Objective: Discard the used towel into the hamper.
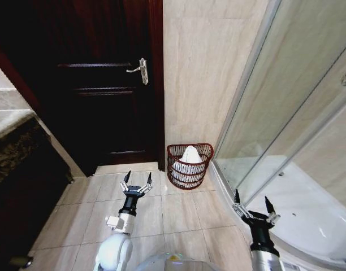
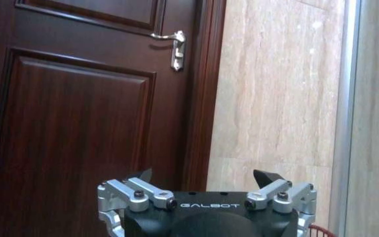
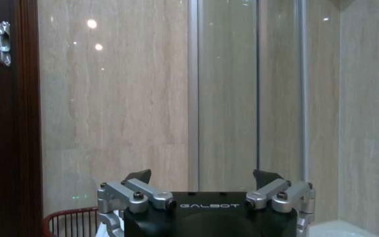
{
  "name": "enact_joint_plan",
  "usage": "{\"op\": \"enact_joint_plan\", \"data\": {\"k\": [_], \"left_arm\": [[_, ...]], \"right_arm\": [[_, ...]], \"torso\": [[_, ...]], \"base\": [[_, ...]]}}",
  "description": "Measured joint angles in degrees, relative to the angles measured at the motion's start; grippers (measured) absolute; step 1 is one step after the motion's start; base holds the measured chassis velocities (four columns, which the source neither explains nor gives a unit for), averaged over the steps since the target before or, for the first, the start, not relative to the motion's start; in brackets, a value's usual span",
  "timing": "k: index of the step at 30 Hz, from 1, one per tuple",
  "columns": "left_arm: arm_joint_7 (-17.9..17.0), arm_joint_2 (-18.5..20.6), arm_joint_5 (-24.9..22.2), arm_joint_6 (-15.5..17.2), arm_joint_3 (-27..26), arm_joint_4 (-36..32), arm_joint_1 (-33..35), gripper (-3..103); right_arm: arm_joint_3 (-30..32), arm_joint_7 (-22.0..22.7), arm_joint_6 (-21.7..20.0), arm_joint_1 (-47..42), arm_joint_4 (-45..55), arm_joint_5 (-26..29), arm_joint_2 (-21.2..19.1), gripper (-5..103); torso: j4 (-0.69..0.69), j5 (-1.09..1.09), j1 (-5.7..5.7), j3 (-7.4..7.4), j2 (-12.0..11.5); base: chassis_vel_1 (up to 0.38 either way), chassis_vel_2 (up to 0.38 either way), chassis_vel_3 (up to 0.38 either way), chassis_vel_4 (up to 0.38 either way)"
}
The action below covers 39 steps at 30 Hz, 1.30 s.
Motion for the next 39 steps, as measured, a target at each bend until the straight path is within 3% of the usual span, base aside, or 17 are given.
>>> {"op": "enact_joint_plan", "data": {"k": [39], "left_arm": [[-0.1, -0.1, -0.2, 0.3, 0.1, 2.7, -2.6, 100]], "right_arm": [[-0.4, 0.9, 3.7, 1.6, -3.5, -0.3, 0.1, 100]], "torso": [[0.00, 0.00, -3.38, -5.91, -9.3]], "base": [[0.000, 0.000, 0.000, 0.000]]}}
